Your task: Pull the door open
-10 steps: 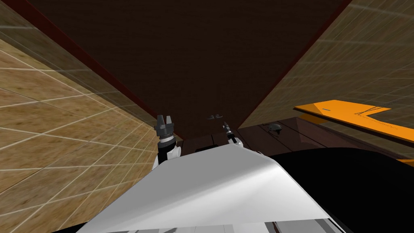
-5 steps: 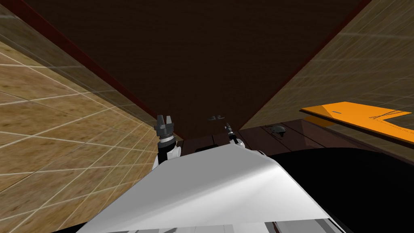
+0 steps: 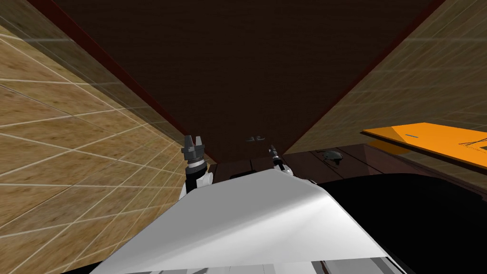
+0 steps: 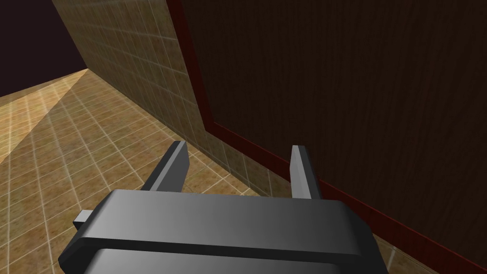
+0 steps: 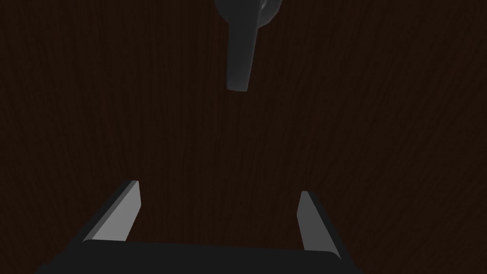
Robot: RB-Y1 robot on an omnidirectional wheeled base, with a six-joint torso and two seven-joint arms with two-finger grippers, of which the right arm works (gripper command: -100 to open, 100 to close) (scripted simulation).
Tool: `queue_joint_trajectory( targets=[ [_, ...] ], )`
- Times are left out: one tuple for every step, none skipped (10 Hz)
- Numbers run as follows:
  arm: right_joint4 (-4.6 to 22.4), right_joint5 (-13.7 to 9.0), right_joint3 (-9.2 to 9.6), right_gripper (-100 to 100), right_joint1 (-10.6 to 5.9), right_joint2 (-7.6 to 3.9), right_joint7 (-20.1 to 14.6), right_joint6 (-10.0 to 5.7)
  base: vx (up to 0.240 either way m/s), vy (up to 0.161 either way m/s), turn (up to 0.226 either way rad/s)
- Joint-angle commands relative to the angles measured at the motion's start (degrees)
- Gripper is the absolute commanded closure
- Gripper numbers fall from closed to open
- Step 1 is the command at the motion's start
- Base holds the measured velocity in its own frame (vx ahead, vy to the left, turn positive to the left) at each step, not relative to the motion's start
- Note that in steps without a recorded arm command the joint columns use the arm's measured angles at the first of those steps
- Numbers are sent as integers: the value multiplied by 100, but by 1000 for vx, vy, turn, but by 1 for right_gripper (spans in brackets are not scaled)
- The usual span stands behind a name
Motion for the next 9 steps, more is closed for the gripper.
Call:
queue_joint_trajectory(
  targets=[
    [26,-107,-171,-100,63,-23,94,48,13,-45,151],
    [83,-189,-293,-100,78,-61,147,58,36,-54,199],
    [55,-189,-293,-100,78,-61,147,58,32,-49,71],
    [83,-189,-293,-100,78,-61,147,58,15,-23,-15],
    [146,-279,-422,-100,69,-80,214,65,32,-52,180],
    [169,-312,-463,-100,46,-70,244,66,58,-82,236],
    [169,-312,-463,-100,46,-70,244,66,51,-64,69],
    [194,-347,-492,-100,-37,-9,296,60,82,-66,179],
    [196,-348,-476,-100,-100,45,317,53,158,-63,247]
  ],
)
